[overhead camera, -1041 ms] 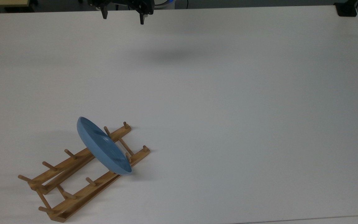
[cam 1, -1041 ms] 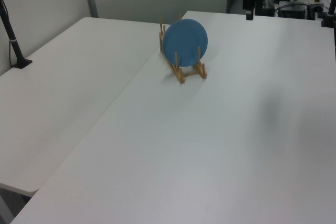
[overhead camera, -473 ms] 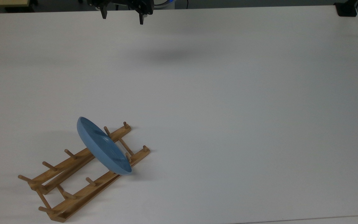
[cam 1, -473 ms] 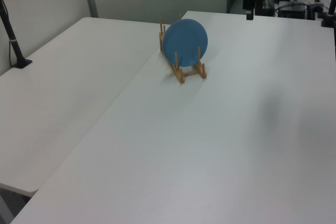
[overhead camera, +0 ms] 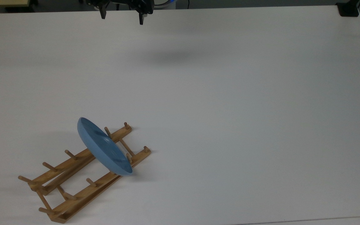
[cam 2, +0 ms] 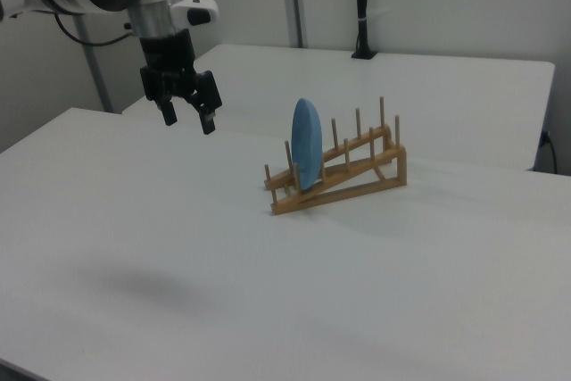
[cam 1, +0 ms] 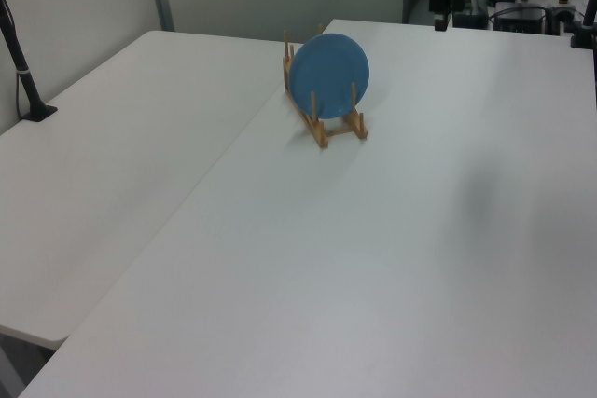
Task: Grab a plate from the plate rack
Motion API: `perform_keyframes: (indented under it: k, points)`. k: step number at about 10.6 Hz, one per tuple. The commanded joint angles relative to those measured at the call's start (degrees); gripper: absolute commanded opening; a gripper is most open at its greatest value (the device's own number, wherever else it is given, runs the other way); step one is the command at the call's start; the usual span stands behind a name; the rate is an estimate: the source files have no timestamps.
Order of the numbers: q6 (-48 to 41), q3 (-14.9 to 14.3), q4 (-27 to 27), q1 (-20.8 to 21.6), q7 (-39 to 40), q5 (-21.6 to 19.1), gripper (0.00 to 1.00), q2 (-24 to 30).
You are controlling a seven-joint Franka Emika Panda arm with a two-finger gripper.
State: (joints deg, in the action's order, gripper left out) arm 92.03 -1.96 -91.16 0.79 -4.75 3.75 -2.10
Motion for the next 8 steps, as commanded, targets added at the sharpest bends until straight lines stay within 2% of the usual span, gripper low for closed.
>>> perform_keyframes:
  k: [1, 5, 6, 8]
  points:
    - [7.34, -0.5, 0.72, -0.44, 0.36, 0.99, 1.0, -0.54]
    - [20.0, -0.58, 1.07, -1.5, -0.25, 2.66, 1.0, -3.17]
    - [22.81, -0.5, 2.55, -1.5, -2.69, 3.71, 1.0, -4.92]
    - [29.05, -0.41, 4.58, -0.97, -9.11, 9.05, 1.0, -8.87]
